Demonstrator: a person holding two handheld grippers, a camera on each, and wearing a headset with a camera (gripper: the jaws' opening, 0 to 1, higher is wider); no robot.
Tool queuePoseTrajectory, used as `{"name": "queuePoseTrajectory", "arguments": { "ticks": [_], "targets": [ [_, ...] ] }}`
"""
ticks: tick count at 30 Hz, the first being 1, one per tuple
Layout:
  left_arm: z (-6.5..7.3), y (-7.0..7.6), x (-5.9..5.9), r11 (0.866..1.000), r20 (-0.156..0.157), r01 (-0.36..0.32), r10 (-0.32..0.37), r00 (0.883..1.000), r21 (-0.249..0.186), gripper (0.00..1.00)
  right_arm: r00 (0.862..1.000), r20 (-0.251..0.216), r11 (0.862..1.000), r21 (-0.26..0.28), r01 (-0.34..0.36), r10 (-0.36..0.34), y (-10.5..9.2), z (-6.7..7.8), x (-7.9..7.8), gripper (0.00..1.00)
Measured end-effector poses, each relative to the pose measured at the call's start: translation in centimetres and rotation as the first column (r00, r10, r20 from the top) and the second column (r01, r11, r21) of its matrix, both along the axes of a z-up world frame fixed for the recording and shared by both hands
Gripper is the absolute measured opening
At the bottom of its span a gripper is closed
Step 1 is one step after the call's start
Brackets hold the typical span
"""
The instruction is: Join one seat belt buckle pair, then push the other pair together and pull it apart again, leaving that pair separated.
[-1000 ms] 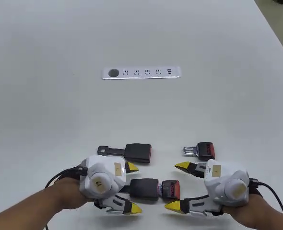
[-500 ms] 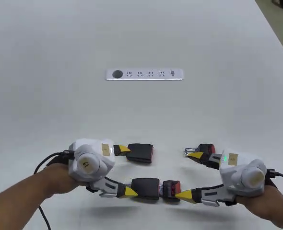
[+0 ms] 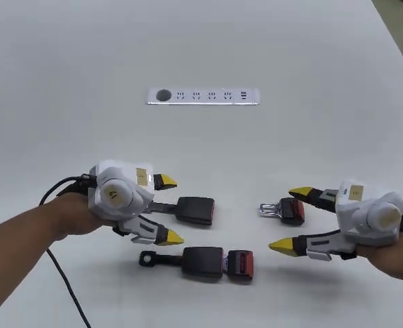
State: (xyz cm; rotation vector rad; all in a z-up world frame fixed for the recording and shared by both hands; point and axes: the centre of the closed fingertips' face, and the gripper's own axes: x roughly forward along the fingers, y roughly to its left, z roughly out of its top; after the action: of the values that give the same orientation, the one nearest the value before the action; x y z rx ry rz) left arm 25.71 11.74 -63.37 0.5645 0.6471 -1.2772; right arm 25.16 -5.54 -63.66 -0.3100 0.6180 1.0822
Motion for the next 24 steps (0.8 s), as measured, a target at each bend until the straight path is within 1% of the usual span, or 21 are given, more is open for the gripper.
{"name": "queuePoseTrajectory", "arguments": {
  "ticks": [2, 4, 6, 8, 11, 12, 14, 16, 20, 22, 24],
  "targets": [
    [-0.2, 0.1, 0.2, 1.0, -0.001, 0.003, -0.003, 1.0, 0.004, 0.67, 1.0, -0.001, 1.0, -0.004, 0.0, 0.0, -0.3, -0.2, 0.4, 0.7],
    [-0.7, 0.1, 0.6, 1.0, -0.008, 0.01, -0.01, 1.0, 0.013, 0.68, 1.0, -0.015, 1.0, -0.012, -0.014, 0.014, -0.7, -0.7, 0.7, 0.72],
    [-1.1, 0.1, 0.6, 1.0, -0.016, 0.018, -0.018, 1.0, 0.024, 0.68, 0.999, -0.022, 0.999, -0.037, -0.024, 0.023, -1.0, -1.3, 1.0, 0.73],
    [-1.5, -0.1, 0.7, 0.999, -0.025, 0.027, -0.026, 0.999, 0.031, 0.67, 0.999, -0.034, 0.999, -0.036, -0.024, 0.022, -1.2, -1.4, 1.1, 0.73],
    [-2.1, -0.3, 0.9, 0.998, -0.026, 0.038, -0.037, 0.999, 0.049, 0.66, 0.999, -0.046, 0.999, -0.036, -0.025, 0.024, -1.3, -1.7, 1.4, 0.72],
    [-2.4, -0.4, 1.0, 0.998, -0.029, 0.041, -0.04, 0.999, 0.054, 0.66, 0.998, -0.055, 0.999, -0.041, -0.026, 0.023, -1.4, -2.0, 1.5, 0.72],
    [-2.8, -0.7, 1.3, 0.997, -0.038, 0.045, -0.043, 0.998, 0.058, 0.66, 0.998, -0.06, 0.998, -0.045, -0.032, 0.029, -1.8, -2.4, 1.8, 0.72],
    [-3.2, -1.0, 1.2, 0.996, -0.043, 0.061, -0.058, 0.997, 0.062, 0.66, 0.997, -0.064, 0.998, -0.045, -0.039, 0.036, -1.7, -2.4, 1.9, 0.71],
    [-3.9, -1.5, 1.4, 0.994, -0.048, 0.081, -0.078, 0.996, 0.069, 0.65, 0.996, -0.077, 0.997, -0.058, -0.047, 0.043, -2.2, -2.9, 2.1, 0.7],
    [-4.0, -1.8, 1.6, 0.994, -0.051, 0.087, -0.084, 0.995, 0.06, 0.63, 0.995, -0.079, 0.996, -0.07, -0.058, 0.053, -2.7, -3.4, 2.3, 0.68],
    [-4.3, -2.0, 1.7, 0.994, -0.053, 0.091, -0.087, 0.995, 0.06, 0.62, 0.994, -0.091, 0.995, -0.068, -0.068, 0.062, -2.7, -3.6, 2.3, 0.66]
  ]
}}
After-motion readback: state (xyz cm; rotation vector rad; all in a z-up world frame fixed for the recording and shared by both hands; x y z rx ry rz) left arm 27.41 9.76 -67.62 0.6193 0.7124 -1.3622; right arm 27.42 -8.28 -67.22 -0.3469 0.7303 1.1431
